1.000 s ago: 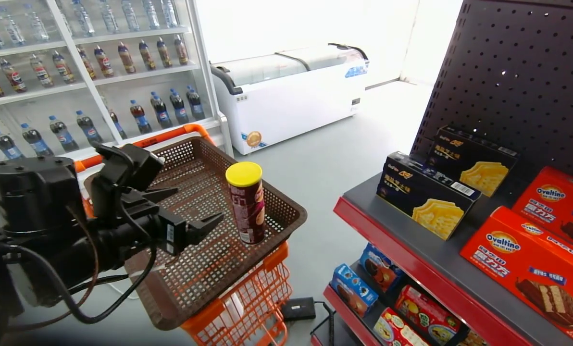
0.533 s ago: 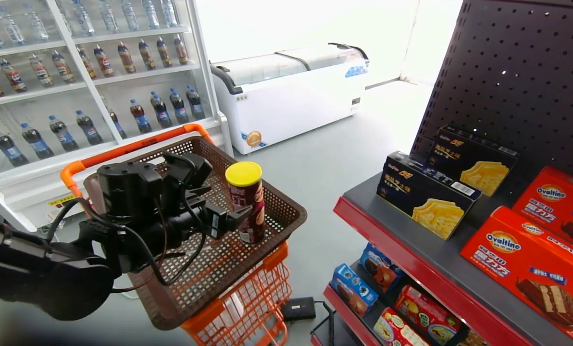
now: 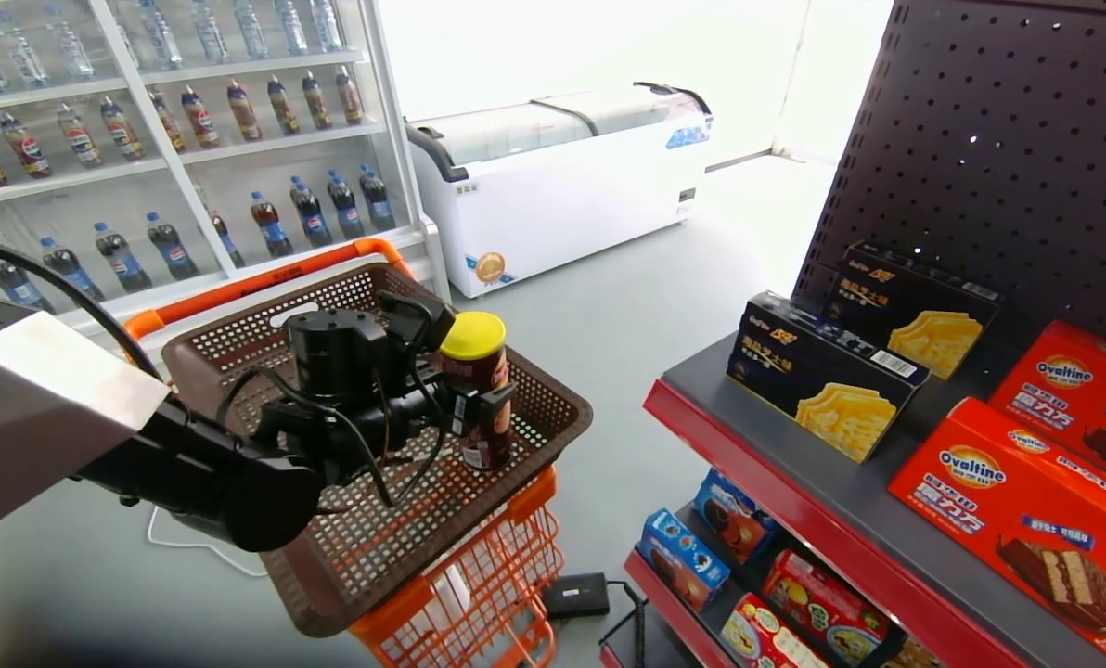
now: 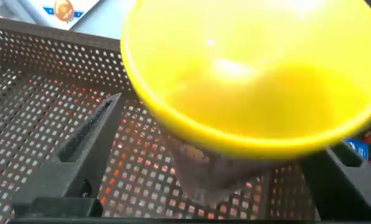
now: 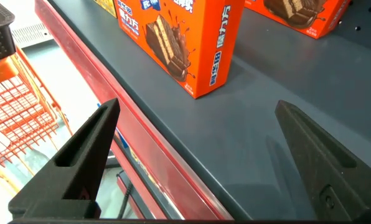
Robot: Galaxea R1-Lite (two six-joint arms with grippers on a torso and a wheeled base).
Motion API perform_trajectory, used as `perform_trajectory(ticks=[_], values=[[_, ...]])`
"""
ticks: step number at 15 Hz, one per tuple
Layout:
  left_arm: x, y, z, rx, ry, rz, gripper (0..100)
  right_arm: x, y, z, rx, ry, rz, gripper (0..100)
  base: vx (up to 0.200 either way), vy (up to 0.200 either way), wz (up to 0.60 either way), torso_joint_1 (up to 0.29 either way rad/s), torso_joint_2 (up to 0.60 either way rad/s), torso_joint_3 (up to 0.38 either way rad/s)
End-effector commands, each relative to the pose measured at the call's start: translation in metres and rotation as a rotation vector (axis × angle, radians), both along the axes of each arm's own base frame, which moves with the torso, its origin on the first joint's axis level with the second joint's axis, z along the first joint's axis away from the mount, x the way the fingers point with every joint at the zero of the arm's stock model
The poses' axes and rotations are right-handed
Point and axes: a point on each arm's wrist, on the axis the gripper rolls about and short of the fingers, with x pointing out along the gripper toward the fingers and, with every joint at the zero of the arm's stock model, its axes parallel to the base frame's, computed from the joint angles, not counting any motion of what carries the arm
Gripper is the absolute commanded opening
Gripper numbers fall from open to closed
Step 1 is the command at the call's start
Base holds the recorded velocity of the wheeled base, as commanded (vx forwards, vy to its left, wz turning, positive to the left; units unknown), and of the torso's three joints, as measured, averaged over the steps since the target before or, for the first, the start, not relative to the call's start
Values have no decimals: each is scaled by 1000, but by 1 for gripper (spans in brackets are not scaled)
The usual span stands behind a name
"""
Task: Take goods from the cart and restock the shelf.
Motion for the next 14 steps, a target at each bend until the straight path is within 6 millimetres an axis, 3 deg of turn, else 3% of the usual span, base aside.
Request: perform_trajectory(ticks=[1,5,11,12,14], values=[[11,-4,-14,0,5,-1,100,0,0,0,-1,1,-1,100,0,0,0,0,0,0],[28,-12,-22,-17,-41,-5,100,0,0,0,-1,1,-1,100,0,0,0,0,0,0],[35,-20,-30,-22,-49,-17,100,0,0,0,-1,-1,1,100,0,0,0,0,0,0],[37,-21,-29,-28,-65,-20,0,0,0,0,-1,1,-1,100,0,0,0,0,0,0],[39,-22,-26,-26,-84,-18,0,0,0,0,-1,-1,1,100,0,0,0,0,0,0]])
